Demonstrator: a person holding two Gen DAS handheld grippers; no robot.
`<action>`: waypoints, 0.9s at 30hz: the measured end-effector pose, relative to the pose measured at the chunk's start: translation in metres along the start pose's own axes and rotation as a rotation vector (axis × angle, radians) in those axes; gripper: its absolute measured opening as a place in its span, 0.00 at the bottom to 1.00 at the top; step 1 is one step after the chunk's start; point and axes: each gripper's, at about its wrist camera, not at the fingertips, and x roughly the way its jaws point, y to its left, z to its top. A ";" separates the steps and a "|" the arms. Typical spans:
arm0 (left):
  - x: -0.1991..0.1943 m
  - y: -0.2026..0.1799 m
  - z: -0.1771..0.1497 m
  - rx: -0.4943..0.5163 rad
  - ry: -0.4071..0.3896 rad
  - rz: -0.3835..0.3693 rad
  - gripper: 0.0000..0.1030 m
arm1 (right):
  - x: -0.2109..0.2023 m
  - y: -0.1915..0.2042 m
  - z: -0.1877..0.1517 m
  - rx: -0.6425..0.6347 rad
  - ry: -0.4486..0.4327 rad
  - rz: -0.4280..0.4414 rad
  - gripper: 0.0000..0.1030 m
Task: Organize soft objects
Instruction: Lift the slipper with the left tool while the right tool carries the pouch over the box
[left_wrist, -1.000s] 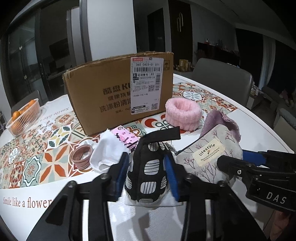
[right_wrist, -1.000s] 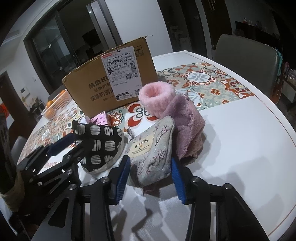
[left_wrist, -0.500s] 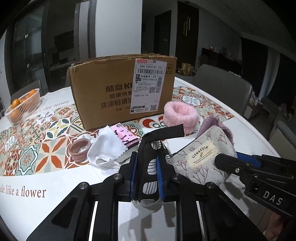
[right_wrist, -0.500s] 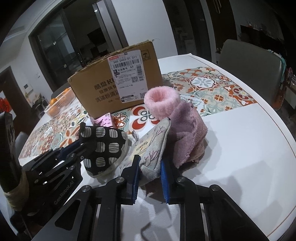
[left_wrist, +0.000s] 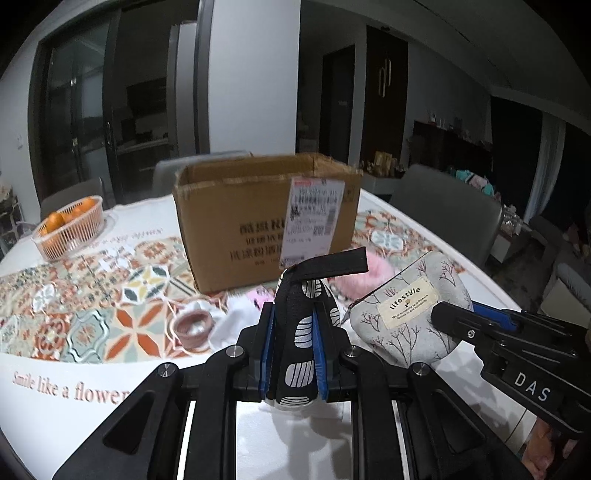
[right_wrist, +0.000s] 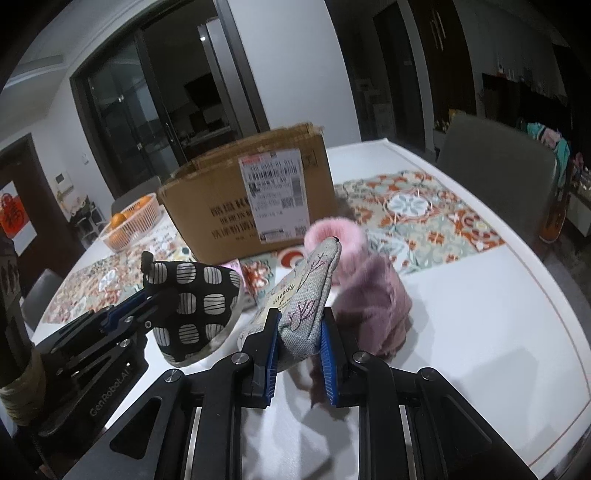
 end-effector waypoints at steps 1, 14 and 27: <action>-0.002 0.001 0.003 0.000 -0.009 0.001 0.19 | -0.002 0.002 0.003 -0.006 -0.011 0.000 0.21; -0.029 0.014 0.052 -0.015 -0.139 0.023 0.19 | -0.024 0.020 0.051 -0.038 -0.163 0.024 0.21; -0.024 0.033 0.097 -0.008 -0.233 0.073 0.19 | -0.025 0.041 0.102 -0.065 -0.294 0.065 0.21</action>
